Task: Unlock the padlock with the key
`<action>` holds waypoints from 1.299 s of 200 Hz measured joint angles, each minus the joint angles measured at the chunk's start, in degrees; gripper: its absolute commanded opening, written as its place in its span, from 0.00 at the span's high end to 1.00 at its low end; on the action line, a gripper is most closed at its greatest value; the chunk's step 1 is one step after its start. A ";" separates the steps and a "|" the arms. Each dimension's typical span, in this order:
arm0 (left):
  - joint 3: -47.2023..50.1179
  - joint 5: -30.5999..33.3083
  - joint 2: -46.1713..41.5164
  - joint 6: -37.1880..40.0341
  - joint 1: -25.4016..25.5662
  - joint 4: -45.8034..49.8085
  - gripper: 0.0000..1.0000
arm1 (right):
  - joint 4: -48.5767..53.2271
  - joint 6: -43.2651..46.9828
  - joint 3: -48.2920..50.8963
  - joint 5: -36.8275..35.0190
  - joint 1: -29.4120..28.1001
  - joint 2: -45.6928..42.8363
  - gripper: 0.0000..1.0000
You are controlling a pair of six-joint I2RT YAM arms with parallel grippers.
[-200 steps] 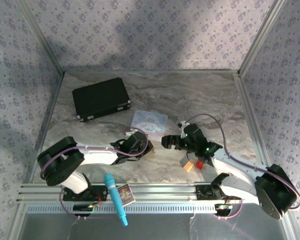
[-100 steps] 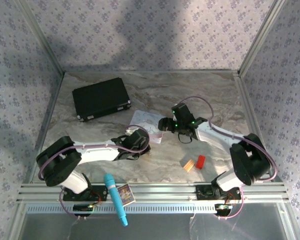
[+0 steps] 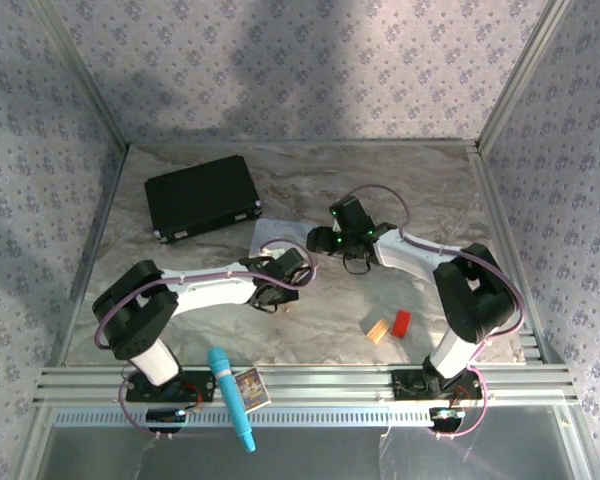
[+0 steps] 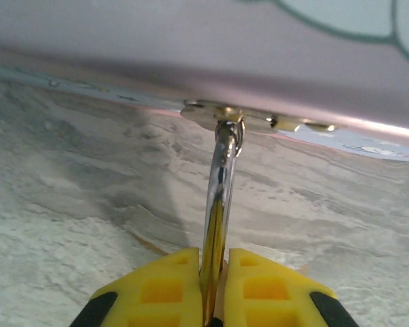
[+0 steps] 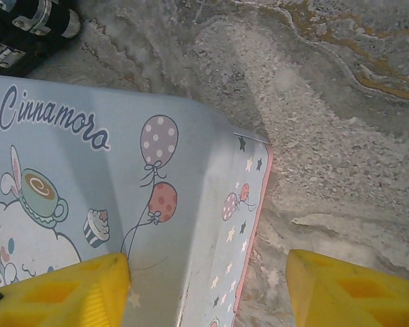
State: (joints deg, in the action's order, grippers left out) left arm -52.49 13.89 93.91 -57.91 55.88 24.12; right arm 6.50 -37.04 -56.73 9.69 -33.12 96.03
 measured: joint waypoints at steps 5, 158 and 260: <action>-0.11 0.46 0.11 0.15 0.09 0.37 0.87 | -0.17 -0.02 0.00 0.22 0.07 0.07 0.37; -6.73 9.79 7.17 -0.07 5.62 8.98 0.73 | -4.66 -0.11 1.84 6.25 2.40 0.94 0.35; -8.55 11.23 9.20 -0.22 8.00 13.64 0.68 | -5.07 -0.09 1.84 7.15 2.69 1.33 0.34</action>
State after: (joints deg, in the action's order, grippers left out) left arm -61.04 25.12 103.11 -58.13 63.88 37.76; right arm 1.43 -37.12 -54.89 16.84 -30.44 97.36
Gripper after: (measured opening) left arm 0.322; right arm 0.659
